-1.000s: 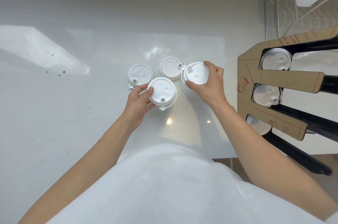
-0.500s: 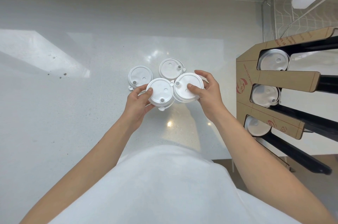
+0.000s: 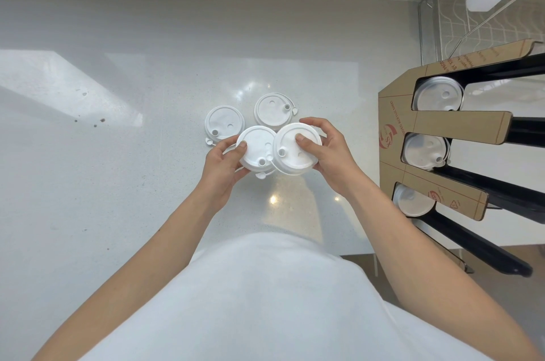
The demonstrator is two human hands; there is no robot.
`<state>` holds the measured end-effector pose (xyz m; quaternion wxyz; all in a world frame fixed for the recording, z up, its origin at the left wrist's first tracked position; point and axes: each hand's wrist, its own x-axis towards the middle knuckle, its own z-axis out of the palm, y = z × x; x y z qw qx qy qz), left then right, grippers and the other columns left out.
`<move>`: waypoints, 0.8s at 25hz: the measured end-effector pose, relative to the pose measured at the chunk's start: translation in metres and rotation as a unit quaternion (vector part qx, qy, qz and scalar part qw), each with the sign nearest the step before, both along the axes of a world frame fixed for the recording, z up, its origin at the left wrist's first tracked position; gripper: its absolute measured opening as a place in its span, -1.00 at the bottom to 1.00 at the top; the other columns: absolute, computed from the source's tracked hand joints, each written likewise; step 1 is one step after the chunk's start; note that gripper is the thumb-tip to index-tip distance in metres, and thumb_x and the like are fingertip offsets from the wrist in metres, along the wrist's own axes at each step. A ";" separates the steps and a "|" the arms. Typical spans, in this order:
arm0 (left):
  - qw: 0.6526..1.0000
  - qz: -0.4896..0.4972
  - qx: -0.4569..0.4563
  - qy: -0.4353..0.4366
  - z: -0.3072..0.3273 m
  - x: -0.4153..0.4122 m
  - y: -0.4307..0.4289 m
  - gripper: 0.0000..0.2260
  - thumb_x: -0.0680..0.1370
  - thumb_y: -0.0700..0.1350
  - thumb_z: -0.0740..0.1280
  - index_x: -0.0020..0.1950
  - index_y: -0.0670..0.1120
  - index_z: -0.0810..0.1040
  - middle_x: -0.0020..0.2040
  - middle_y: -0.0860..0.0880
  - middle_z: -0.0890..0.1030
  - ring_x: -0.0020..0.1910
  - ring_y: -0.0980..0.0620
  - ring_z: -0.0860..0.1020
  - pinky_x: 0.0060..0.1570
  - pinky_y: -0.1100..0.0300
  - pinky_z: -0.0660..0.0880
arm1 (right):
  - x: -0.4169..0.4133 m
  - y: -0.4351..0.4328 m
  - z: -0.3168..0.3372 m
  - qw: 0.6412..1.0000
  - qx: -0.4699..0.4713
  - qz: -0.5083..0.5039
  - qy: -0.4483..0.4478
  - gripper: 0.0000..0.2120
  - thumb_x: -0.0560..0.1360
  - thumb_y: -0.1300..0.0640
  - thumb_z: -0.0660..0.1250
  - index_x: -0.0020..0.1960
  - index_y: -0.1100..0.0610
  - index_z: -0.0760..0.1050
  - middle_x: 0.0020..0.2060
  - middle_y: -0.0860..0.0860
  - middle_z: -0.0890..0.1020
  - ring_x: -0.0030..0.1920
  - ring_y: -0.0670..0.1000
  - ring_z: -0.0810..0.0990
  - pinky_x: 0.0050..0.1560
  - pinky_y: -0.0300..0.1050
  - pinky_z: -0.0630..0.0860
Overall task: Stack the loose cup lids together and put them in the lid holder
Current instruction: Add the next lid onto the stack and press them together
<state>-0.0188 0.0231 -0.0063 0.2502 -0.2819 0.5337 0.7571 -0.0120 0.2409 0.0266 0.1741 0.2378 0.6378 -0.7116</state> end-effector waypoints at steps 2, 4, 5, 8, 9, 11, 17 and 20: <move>1.000 -0.002 0.004 0.003 0.000 -0.001 0.000 -0.65 0.63 -0.17 0.33 0.42 -0.16 0.45 0.19 -0.15 0.62 0.12 -0.11 0.63 0.02 0.11 0.63 | 0.001 -0.003 -0.002 1.000 0.015 -0.008 -0.021 -0.66 0.47 0.21 0.50 0.16 0.04 0.45 -0.04 0.08 0.69 -0.15 0.07 0.68 -0.18 -0.09 0.59; 1.000 -0.011 0.010 0.008 0.002 -0.001 0.000 -0.64 0.63 -0.17 0.34 0.42 -0.17 0.46 0.16 -0.14 0.64 0.11 -0.10 0.64 -0.01 0.12 0.64 | 0.003 -0.007 -0.004 0.999 0.029 -0.015 -0.031 -0.60 0.42 0.21 0.55 0.14 0.08 0.43 -0.04 0.09 0.69 -0.16 0.06 0.68 -0.25 -0.14 0.58; 1.000 -0.016 0.013 0.011 0.002 -0.001 0.001 -0.64 0.62 -0.17 0.34 0.42 -0.16 0.47 0.15 -0.14 0.64 0.10 -0.09 0.64 -0.03 0.13 0.64 | 0.003 -0.008 -0.005 0.999 0.037 -0.015 -0.033 -0.59 0.40 0.20 0.57 0.14 0.10 0.44 -0.02 0.10 0.68 -0.14 0.06 0.68 -0.25 -0.16 0.57; 0.999 -0.031 0.016 0.021 0.003 -0.002 0.001 -0.66 0.60 -0.15 0.38 0.38 -0.15 0.51 0.12 -0.14 0.66 0.08 -0.08 0.66 -0.07 0.15 0.65 | 0.003 -0.011 -0.006 0.997 0.060 -0.015 -0.035 -0.56 0.38 0.18 0.59 0.16 0.13 0.45 0.03 0.10 0.66 -0.05 0.05 0.66 -0.16 -0.14 0.56; 0.999 -0.034 0.015 0.022 0.003 -0.002 0.001 -0.68 0.60 -0.14 0.39 0.35 -0.13 0.53 0.10 -0.12 0.67 0.06 -0.07 0.67 -0.08 0.16 0.65 | 0.003 -0.012 -0.007 0.997 0.063 -0.016 -0.037 -0.55 0.38 0.18 0.59 0.16 0.14 0.46 0.04 0.11 0.65 -0.05 0.04 0.65 -0.13 -0.13 0.56; 0.999 -0.039 0.015 0.018 0.002 -0.002 0.000 -0.75 0.58 -0.13 0.40 0.26 -0.07 0.58 0.04 -0.07 0.70 -0.01 -0.03 0.69 -0.11 0.17 0.65 | 0.001 -0.012 -0.007 0.998 0.057 -0.010 -0.039 -0.58 0.39 0.18 0.58 0.16 0.16 0.48 0.02 0.12 0.65 -0.05 0.06 0.65 -0.12 -0.10 0.56; 0.996 -0.087 0.027 0.024 0.002 -0.001 0.002 -0.77 0.57 -0.12 0.43 0.22 -0.07 0.63 -0.02 -0.01 0.75 -0.09 0.02 0.72 -0.14 0.19 0.63 | -0.001 -0.006 -0.005 0.999 0.038 0.030 0.002 -0.71 0.46 0.16 0.52 0.16 0.09 0.62 -0.03 0.05 0.66 -0.09 -0.08 0.66 -0.12 -0.21 0.56; 0.994 -0.103 0.029 0.033 0.003 0.001 0.003 -0.81 0.56 -0.13 0.43 0.17 -0.06 0.65 -0.07 0.02 0.76 -0.11 0.05 0.72 -0.14 0.20 0.64 | -0.001 -0.007 -0.006 0.997 0.058 0.052 0.007 -0.66 0.47 0.12 0.50 0.23 0.06 0.58 -0.01 -0.01 0.64 -0.02 -0.09 0.63 -0.07 -0.25 0.53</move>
